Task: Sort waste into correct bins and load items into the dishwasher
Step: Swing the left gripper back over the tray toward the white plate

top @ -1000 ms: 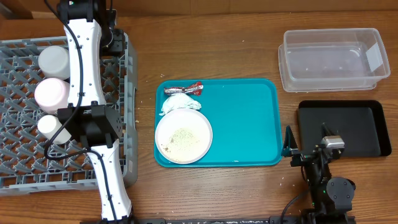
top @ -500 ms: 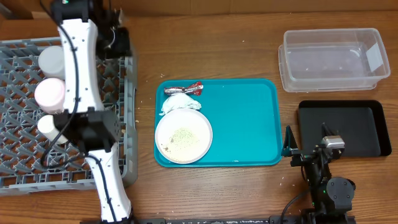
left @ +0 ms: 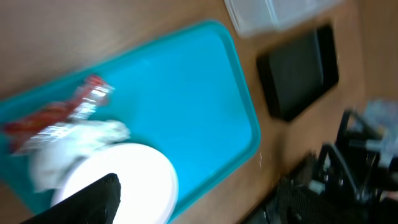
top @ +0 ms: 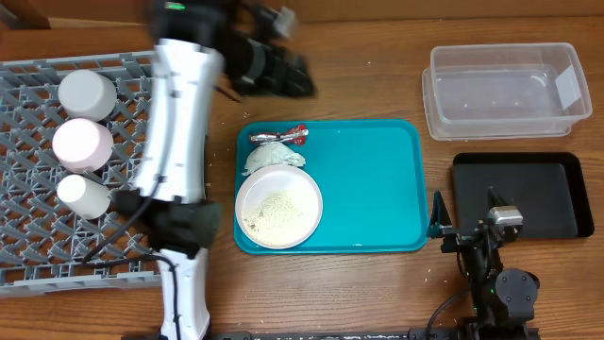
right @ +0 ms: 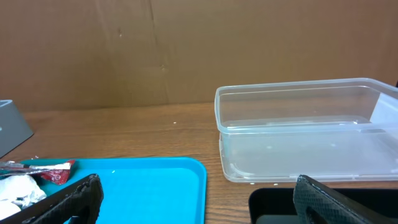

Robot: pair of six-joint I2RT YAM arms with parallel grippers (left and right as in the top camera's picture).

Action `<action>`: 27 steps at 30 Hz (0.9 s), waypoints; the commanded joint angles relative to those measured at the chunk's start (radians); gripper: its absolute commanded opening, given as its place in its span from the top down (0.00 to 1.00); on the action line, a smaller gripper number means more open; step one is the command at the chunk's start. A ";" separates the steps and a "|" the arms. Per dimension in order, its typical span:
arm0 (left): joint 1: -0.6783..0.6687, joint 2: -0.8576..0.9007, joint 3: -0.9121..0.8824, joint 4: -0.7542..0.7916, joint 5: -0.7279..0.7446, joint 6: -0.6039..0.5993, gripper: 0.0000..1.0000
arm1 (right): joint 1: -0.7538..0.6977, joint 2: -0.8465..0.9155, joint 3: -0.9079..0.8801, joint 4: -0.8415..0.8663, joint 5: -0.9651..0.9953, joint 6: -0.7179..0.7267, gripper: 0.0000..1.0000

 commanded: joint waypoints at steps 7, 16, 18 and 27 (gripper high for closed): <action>-0.346 0.004 -0.123 -0.005 -0.522 -0.340 0.08 | -0.003 -0.011 -0.010 0.006 0.005 -0.006 0.00; -0.408 0.004 -0.211 -0.003 -0.594 -0.512 0.00 | -0.003 -0.011 -0.010 0.006 0.005 -0.006 0.00; -0.408 0.004 -0.221 -0.002 -0.560 -0.514 0.00 | -0.003 -0.011 -0.010 0.006 0.005 -0.006 0.00; -0.433 0.005 -0.237 0.031 -0.413 -0.514 0.01 | -0.003 -0.011 -0.010 0.006 0.005 -0.006 0.00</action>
